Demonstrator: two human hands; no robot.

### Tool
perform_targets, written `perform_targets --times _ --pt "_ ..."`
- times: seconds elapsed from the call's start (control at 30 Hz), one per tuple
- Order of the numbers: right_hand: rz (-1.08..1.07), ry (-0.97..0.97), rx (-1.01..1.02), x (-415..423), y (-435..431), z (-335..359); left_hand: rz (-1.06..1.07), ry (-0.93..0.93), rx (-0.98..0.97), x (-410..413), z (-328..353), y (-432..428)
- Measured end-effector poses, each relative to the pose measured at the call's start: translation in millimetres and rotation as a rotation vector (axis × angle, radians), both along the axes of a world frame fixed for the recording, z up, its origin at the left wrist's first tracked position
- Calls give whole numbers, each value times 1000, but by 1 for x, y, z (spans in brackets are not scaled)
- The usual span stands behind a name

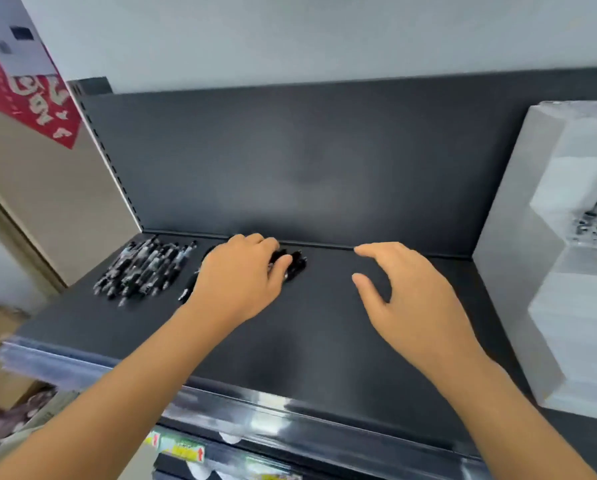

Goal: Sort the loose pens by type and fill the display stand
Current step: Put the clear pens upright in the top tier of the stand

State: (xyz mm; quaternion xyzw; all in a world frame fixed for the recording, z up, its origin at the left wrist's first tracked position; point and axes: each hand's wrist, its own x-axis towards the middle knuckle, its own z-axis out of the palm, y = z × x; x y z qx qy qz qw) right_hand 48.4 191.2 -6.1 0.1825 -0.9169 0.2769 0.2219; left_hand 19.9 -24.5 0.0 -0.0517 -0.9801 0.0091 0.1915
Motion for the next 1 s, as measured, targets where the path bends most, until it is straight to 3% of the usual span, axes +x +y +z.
perform_targets --times 0.1,0.27,0.47,0.63,0.9,0.97,1.0 --pt "80 -89 42 -13 -70 -3 107 0 7 -7 -10 -77" --pt "157 -214 -138 -38 -213 -20 178 -22 90 -35 -25 -188" --pt "50 -419 -239 -80 -338 -36 148 -70 157 -64 -33 -267" --pt "-225 -574 112 -114 -366 -40 70 -62 217 -78 -41 -291" --pt "-222 -825 200 -145 -377 -30 -15 -56 298 -94 -40 -294" --pt "-193 -889 102 -146 -367 -27 -54 -62 352 -98 -34 -290" --pt "-163 -910 -46 -143 -359 -24 -85 -83 411 -101 -29 -286"
